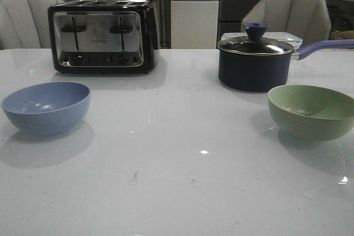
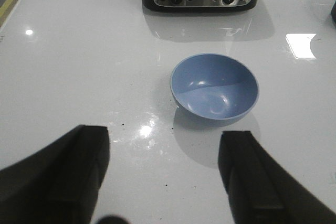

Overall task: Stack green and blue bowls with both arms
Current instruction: 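Grasp the rim of the pale green bowl with the right gripper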

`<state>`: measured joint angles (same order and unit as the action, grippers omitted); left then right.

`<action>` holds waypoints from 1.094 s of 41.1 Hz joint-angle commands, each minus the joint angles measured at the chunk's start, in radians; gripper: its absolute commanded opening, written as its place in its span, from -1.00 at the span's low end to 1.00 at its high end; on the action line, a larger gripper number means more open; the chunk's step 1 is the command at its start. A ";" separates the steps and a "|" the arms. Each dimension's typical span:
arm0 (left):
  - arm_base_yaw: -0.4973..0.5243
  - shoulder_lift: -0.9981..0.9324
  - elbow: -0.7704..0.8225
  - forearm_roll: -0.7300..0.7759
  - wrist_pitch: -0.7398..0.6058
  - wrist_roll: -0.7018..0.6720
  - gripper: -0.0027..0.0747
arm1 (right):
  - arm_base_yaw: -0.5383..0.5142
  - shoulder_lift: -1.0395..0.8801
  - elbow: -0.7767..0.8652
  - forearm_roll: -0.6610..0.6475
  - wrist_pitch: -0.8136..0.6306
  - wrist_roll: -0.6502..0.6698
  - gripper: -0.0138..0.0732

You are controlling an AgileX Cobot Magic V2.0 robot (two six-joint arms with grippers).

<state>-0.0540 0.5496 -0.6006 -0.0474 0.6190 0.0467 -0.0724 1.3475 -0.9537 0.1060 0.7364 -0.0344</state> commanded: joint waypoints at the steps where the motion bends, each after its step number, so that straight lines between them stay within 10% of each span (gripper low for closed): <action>1: -0.008 0.008 -0.036 -0.008 -0.083 0.001 0.38 | -0.006 0.083 -0.094 0.009 -0.032 -0.002 0.63; 30: -0.008 0.008 -0.036 -0.008 -0.083 0.001 0.38 | -0.004 0.482 -0.356 0.039 0.024 -0.039 0.61; 45: -0.008 0.008 -0.036 -0.008 -0.083 0.001 0.38 | -0.004 0.496 -0.375 0.079 0.038 -0.061 -0.27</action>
<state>-0.0540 0.5496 -0.6006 -0.0474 0.6190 0.0467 -0.0724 1.8903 -1.2967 0.1711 0.7896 -0.0835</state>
